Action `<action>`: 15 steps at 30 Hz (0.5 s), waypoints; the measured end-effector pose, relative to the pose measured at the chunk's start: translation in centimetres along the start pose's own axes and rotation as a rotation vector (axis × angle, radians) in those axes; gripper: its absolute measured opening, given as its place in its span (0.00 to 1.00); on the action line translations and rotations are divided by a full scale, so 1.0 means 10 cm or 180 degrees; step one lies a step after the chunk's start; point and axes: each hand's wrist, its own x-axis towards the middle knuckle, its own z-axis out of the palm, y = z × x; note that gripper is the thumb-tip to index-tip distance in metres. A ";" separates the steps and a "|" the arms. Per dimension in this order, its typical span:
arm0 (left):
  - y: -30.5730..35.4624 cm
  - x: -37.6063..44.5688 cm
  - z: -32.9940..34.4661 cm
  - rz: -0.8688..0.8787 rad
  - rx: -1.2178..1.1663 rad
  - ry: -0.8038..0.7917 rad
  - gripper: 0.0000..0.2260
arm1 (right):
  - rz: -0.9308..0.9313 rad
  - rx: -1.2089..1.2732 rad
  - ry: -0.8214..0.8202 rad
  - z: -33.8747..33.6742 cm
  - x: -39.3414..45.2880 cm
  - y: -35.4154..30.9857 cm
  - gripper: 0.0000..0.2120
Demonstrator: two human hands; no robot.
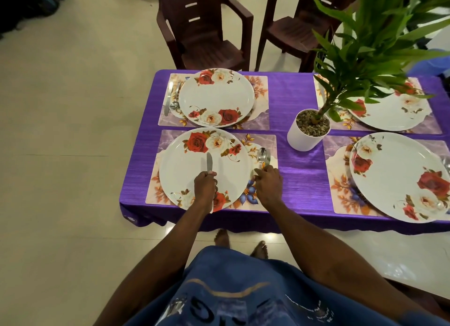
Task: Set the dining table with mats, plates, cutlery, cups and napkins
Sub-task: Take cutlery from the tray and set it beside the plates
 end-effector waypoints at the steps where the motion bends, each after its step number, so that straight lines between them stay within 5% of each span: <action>1: 0.00 0.00 -0.01 0.0000 -0.0009 -0.0003 0.08 | -0.0024 0.0029 0.0021 0.01 0.00 -0.01 0.15; 15: 0.02 -0.02 0.02 0.0067 0.0070 0.0051 0.07 | 0.0190 0.0883 0.0072 0.07 0.02 -0.03 0.13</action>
